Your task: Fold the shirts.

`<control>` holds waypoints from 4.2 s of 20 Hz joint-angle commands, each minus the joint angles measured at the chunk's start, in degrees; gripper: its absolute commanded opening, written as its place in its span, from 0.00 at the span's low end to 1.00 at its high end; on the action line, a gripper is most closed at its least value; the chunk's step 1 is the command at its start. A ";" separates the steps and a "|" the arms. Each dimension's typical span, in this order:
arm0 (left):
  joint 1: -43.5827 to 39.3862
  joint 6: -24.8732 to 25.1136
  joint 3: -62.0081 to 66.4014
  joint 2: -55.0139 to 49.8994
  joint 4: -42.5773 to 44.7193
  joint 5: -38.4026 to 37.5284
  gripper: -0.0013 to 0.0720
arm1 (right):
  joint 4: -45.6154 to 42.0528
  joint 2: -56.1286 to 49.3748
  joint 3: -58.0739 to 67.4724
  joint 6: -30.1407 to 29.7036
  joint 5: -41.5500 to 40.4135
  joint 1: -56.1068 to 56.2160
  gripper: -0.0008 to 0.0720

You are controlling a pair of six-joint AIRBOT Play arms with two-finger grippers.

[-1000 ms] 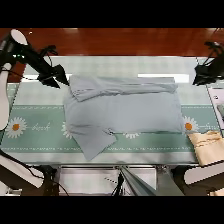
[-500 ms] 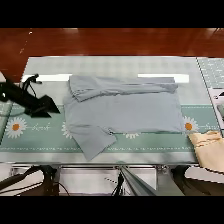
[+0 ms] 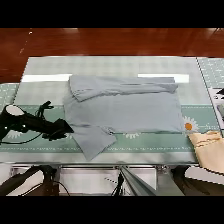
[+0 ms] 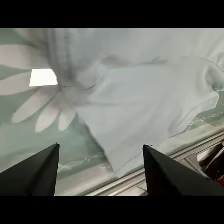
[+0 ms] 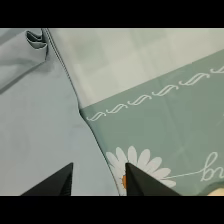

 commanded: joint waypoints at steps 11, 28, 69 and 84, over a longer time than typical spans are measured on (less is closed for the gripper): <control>-14.05 -1.40 -1.81 -9.73 -8.09 17.25 0.06 | -5.07 0.04 -2.23 0.09 0.74 -0.13 0.56; -9.42 2.82 -1.79 -7.52 -8.13 13.99 0.06 | -9.27 0.04 -29.22 -2.38 -7.82 10.14 0.69; -5.70 1.03 60.65 -47.19 -18.69 10.69 0.21 | 15.45 -19.47 -6.95 -0.31 -47.80 27.45 0.17; 2.89 0.87 60.70 -36.68 -18.21 -4.70 0.46 | 4.50 -12.13 -6.95 3.52 -35.23 19.50 0.84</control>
